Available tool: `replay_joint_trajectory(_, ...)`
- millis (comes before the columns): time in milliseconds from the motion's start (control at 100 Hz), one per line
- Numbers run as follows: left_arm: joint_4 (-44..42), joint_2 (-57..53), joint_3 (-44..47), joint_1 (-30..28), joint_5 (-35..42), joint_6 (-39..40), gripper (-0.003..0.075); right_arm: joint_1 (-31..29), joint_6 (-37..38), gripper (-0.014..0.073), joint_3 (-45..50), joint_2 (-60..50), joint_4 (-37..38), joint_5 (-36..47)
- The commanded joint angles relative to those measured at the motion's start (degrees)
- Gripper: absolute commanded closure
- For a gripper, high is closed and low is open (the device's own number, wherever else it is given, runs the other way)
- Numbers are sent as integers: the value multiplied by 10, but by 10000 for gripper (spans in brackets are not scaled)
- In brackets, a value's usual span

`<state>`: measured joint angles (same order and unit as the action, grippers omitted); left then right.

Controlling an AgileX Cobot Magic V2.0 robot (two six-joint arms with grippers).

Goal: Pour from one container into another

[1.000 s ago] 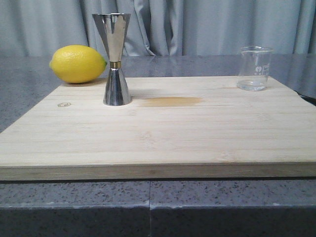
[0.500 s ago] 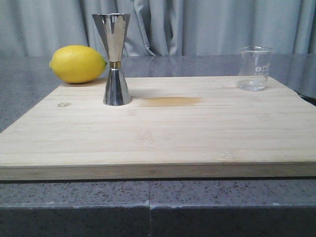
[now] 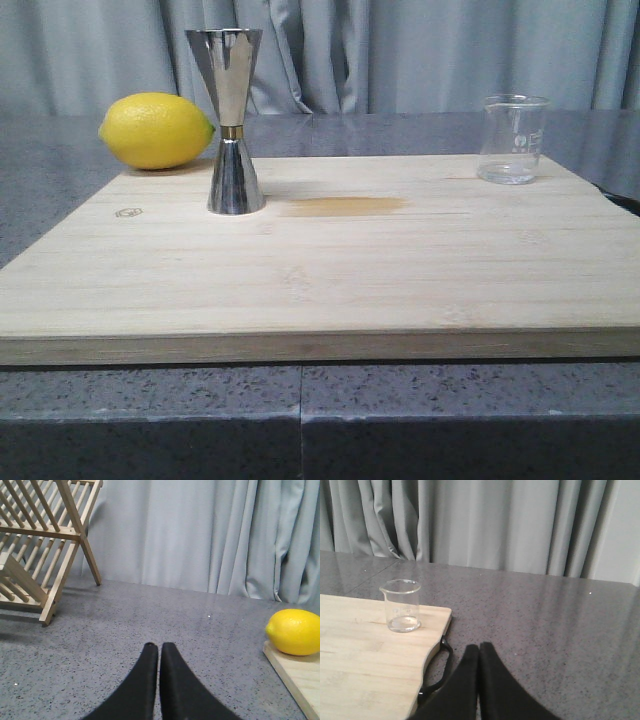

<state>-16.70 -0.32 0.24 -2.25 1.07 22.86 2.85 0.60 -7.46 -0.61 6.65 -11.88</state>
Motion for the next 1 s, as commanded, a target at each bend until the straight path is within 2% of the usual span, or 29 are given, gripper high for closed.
replay_joint_trajectory(0, 5, -13, 16, -1, 43, 5, 739, -9, -6, 666, 8, -11, -7, 75)
replay_joint_trajectory(260, 5, -13, 16, -1, 43, 5, 739, -26, -2, 666, 86, -11, -10, 157)
replay_joint_trajectory(990, 5, -13, 16, -1, 43, 5, 739, -26, -2, 666, 87, -11, -13, 145)
